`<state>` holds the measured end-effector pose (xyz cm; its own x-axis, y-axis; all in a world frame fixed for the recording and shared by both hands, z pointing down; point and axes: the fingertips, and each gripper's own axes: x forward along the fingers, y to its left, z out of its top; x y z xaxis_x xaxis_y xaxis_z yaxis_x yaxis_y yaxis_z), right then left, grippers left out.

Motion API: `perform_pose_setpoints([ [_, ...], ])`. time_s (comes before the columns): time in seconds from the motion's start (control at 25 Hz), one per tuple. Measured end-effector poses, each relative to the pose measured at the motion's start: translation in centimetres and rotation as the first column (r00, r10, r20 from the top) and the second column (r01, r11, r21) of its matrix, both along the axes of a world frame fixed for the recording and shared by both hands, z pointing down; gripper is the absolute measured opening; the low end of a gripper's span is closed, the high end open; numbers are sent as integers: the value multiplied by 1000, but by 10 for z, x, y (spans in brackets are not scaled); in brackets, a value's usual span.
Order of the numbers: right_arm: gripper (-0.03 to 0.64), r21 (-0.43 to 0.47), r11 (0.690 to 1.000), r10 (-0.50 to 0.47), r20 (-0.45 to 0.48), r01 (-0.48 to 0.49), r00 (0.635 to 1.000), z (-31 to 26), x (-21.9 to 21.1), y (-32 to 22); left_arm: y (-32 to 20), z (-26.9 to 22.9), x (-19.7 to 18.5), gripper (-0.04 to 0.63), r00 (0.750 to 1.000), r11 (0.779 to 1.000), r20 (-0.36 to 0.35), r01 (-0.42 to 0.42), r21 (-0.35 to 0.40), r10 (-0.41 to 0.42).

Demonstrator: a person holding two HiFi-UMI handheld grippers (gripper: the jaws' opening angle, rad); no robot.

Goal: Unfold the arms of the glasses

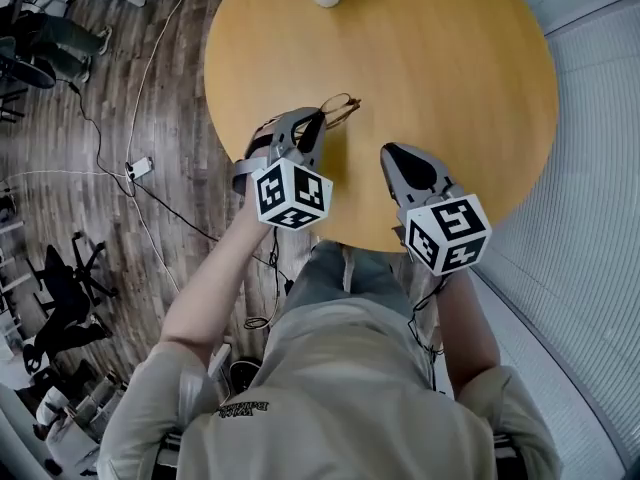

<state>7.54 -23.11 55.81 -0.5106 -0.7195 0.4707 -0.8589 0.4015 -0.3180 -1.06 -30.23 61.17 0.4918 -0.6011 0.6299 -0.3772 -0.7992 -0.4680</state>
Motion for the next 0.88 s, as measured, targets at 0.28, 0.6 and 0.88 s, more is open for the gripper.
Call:
perform_pose_setpoints([
  [0.28,37,148,989,3,-32,1,999,-85,2,3,9,-101,-23,40,986,994,-143,95,63,-85],
  [0.6,37,354,935,-1,-32,12,999,-190,-8,5,24,-209,-46,40,926,973,-353,192,130,-135],
  [0.88,37,528,844,-44,-98,89,994,-281,-22,32,49,-295,-58,40,831,971,-544,211,114,-117],
])
